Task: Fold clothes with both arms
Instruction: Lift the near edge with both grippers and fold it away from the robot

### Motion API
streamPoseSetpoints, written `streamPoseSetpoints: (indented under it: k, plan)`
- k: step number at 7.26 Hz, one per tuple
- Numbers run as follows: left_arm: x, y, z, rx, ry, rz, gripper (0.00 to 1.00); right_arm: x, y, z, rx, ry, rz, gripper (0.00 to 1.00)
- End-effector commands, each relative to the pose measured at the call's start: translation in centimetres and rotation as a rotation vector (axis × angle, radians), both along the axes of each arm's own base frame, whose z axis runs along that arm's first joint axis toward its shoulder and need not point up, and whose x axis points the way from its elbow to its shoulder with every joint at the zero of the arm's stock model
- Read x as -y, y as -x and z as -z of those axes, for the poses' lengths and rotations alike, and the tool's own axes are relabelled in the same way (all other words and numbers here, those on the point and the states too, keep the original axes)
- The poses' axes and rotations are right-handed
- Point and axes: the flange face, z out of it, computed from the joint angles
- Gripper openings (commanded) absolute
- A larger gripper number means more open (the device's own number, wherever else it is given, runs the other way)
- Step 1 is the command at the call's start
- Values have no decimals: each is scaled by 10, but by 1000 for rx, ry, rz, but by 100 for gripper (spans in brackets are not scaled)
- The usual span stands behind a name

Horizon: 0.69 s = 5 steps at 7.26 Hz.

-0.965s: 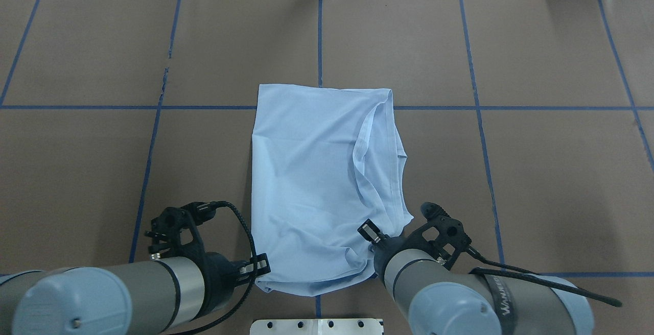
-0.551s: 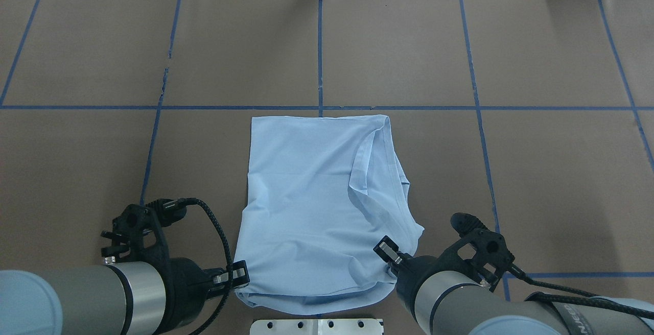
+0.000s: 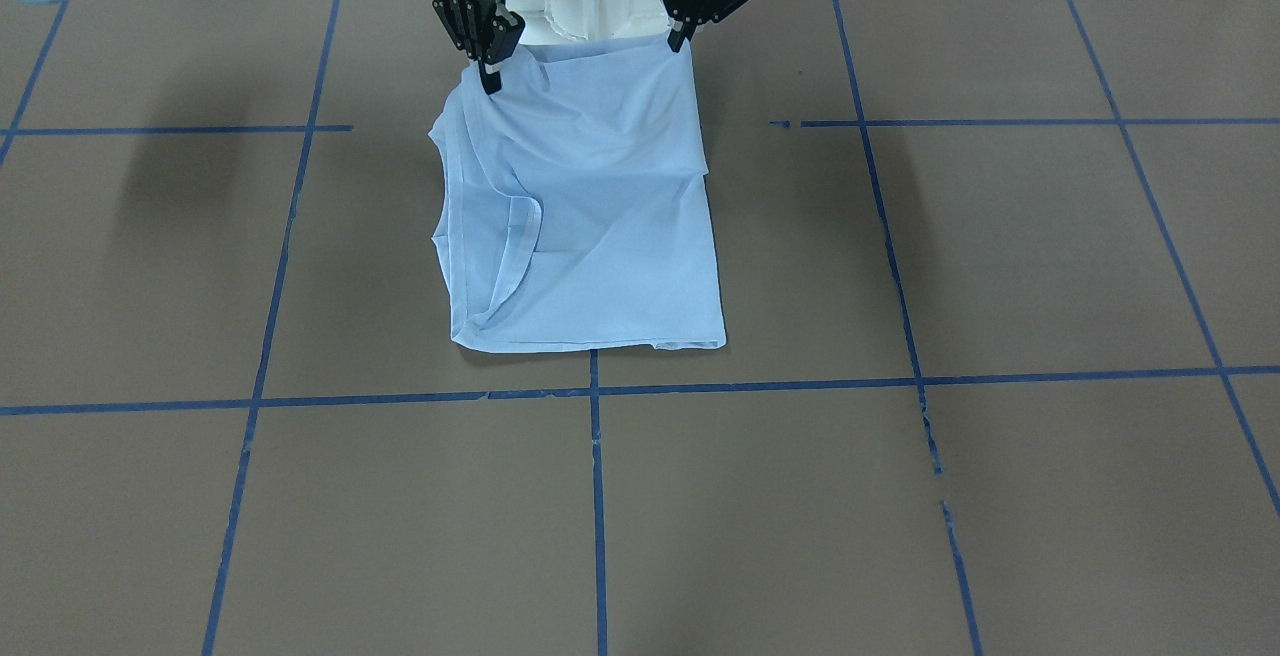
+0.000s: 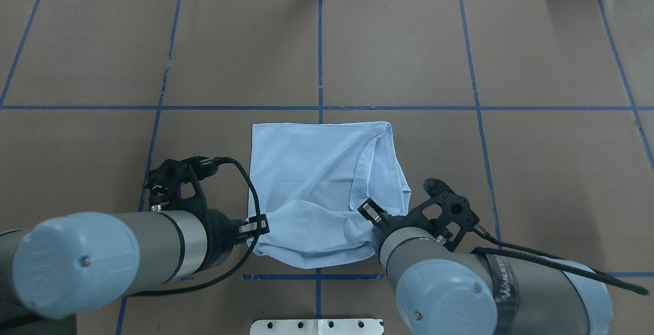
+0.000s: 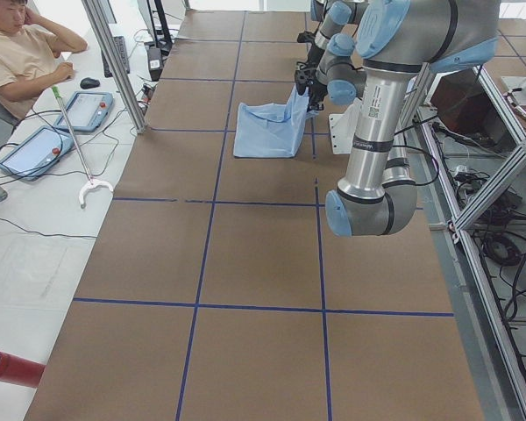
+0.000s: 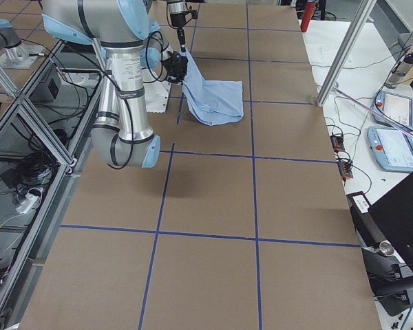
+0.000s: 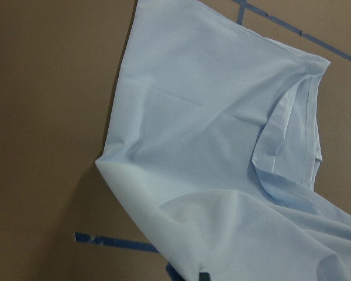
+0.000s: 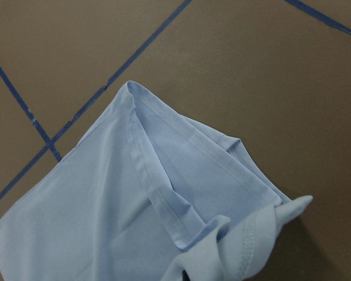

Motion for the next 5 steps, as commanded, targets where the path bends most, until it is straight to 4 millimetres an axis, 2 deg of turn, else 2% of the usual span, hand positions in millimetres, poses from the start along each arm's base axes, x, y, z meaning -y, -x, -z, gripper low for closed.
streamPoseSetpoints:
  k: [1,2,3,5]
  plan:
    - [50,-15,-11,75,-49,46,0,59,27,-10,-27,10,-45,0]
    - [70,-25,-19,83,-50,72,0,88,43,-27,-16,-12,-48,0]
    - [89,-40,-36,89,-47,93,0,110,55,-45,-28,-14,-51,0]
    - [131,-76,-63,114,-87,108,0,145,80,-52,-68,-6,-64,0]
